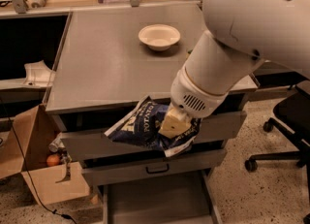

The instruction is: Place blue chip bag into bottom drawer

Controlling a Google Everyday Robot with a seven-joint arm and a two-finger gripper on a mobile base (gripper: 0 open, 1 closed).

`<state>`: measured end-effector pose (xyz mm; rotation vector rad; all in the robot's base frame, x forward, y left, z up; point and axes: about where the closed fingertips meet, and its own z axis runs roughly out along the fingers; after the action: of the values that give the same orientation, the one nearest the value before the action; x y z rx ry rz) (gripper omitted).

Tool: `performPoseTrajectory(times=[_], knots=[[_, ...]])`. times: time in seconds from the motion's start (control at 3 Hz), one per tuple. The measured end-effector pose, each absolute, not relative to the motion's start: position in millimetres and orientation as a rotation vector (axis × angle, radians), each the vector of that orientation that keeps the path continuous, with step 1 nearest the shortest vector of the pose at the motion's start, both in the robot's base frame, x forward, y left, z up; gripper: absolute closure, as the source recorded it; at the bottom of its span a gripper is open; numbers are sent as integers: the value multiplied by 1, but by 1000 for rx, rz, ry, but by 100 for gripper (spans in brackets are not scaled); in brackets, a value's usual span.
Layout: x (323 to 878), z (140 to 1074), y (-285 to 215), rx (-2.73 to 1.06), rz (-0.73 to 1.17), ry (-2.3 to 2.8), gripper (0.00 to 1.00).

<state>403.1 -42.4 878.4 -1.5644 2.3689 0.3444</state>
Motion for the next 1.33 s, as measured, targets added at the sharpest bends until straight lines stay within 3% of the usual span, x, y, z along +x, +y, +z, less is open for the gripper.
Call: performPoseTrajectory(times=[1.33], knots=[[372, 806, -72, -1335, 470, 2491, 100]])
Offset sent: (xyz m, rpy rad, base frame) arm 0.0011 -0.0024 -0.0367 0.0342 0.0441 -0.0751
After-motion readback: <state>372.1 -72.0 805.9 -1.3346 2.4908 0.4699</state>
